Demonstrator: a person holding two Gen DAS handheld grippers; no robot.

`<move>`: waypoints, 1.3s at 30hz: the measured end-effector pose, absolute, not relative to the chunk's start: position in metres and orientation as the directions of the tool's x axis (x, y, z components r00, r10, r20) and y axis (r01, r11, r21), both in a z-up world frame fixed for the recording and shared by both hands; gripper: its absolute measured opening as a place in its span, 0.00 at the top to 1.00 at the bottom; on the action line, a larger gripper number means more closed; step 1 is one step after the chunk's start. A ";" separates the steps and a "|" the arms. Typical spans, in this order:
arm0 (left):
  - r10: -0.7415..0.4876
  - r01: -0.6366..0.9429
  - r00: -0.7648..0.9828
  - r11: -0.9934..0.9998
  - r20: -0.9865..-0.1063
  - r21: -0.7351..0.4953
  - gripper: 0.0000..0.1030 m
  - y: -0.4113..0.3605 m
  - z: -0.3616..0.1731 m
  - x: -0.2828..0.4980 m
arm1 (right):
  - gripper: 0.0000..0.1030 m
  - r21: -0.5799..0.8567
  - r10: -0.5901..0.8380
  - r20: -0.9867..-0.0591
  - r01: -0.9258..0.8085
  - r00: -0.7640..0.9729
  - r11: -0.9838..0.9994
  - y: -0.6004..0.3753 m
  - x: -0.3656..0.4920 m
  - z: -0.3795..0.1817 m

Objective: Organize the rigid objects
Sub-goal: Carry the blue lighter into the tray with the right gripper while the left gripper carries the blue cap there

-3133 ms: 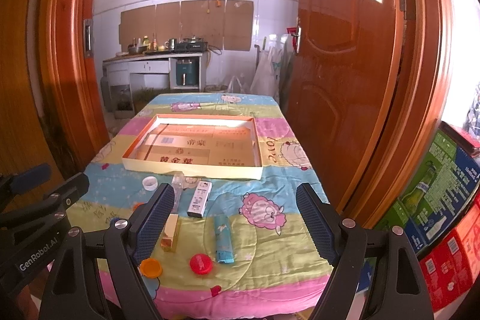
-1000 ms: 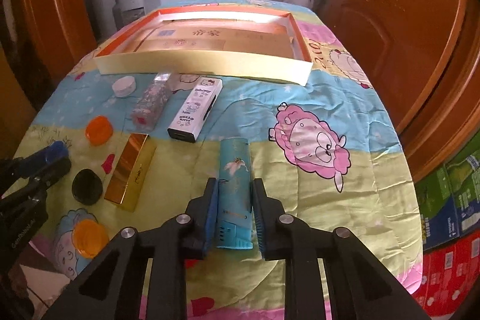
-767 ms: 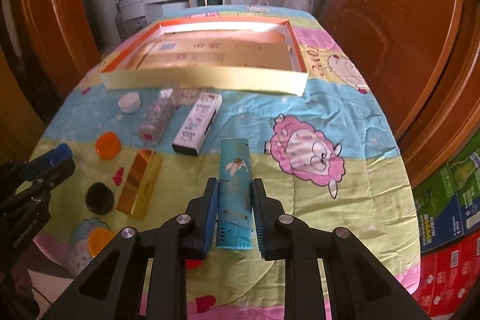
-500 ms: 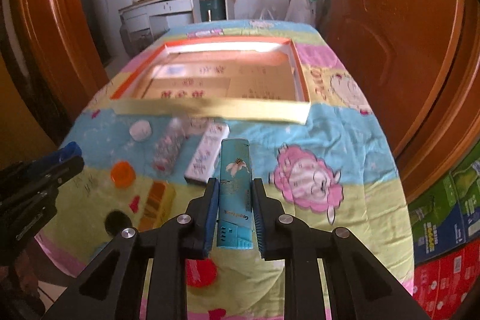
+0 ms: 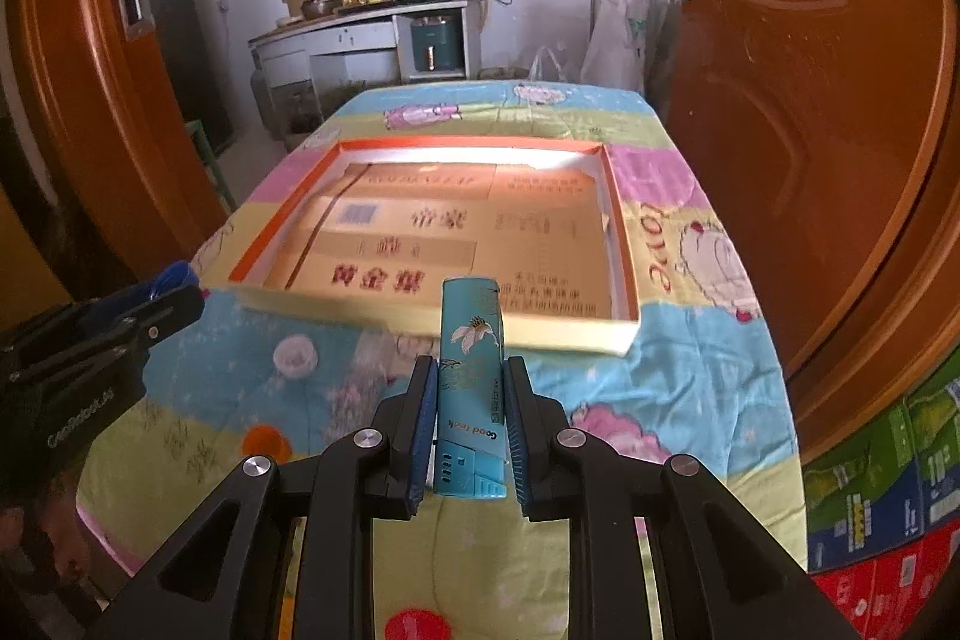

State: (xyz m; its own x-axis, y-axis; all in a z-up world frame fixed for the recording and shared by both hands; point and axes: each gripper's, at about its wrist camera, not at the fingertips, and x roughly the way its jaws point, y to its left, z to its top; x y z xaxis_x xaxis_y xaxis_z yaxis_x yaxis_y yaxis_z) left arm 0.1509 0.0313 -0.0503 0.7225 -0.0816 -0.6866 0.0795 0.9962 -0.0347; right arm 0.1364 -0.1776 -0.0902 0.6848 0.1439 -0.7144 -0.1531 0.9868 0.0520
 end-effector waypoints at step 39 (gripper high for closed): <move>0.005 0.012 0.680 1.000 -0.733 0.018 0.71 0.016 -0.044 0.322 | 0.78 0.070 0.193 -0.756 -0.216 0.625 0.974 -0.186 0.308 -0.083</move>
State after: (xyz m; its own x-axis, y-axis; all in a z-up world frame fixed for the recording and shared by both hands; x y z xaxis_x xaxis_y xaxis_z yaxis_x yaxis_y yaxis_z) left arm 0.3218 0.0160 -0.0444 0.6797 0.0052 -0.7335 0.0116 0.9998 0.0179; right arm 0.3083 -0.1858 -0.0831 0.6250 0.1930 -0.7564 -0.2155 0.9740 0.0704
